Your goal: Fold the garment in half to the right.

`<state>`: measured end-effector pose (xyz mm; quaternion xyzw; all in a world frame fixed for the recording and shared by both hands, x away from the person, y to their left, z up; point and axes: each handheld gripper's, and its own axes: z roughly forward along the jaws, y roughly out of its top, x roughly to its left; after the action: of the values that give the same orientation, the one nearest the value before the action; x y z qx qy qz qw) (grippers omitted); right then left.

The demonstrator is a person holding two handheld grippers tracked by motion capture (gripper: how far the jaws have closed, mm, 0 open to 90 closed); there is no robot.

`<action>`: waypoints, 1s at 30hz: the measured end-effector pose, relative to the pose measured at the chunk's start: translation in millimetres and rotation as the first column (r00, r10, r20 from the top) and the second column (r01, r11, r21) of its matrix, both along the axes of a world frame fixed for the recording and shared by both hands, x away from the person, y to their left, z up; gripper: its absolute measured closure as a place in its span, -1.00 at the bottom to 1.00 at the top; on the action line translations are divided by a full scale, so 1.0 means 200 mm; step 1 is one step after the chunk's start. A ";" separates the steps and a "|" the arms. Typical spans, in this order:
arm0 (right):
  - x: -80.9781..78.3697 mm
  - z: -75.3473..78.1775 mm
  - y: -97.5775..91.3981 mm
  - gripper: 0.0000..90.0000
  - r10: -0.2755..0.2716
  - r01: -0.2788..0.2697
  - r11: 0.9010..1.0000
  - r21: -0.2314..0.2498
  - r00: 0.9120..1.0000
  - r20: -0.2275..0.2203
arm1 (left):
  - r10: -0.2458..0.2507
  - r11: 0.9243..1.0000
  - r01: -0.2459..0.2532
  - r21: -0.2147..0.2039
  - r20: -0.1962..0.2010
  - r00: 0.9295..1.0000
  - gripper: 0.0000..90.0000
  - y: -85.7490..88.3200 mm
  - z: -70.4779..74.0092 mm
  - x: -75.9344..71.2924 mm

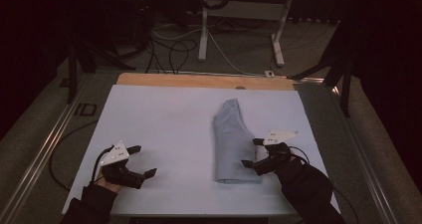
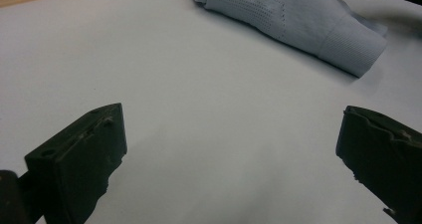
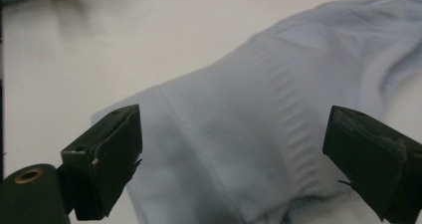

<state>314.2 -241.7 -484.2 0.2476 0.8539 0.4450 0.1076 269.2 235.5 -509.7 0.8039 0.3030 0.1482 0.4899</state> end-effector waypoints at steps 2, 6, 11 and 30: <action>0.00 -0.01 -0.03 -0.81 -0.024 0.024 1.000 0.000 1.000 0.005 | -0.001 1.000 0.001 0.001 -0.001 1.000 -0.99 0.00 0.00 0.00; -0.01 -0.02 -0.06 -0.81 -0.047 0.047 0.999 0.001 0.999 0.003 | -0.004 1.000 0.004 0.004 -0.003 1.000 -0.99 0.00 0.00 0.00; -0.04 -0.06 -0.12 -0.81 -0.074 0.074 0.997 -0.002 0.997 -0.002 | -0.009 1.000 0.009 0.005 -0.002 1.000 -0.99 0.00 0.00 0.00; -0.16 -0.18 -0.23 -0.81 -0.130 0.129 0.992 -0.008 0.991 -0.017 | -0.013 1.000 0.014 0.007 -0.006 1.000 -0.99 0.00 -0.01 0.00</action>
<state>282.8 -288.6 -520.8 0.3061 0.8385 0.4317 0.1295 268.7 234.6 -511.0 0.8081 0.2985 0.1436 0.4870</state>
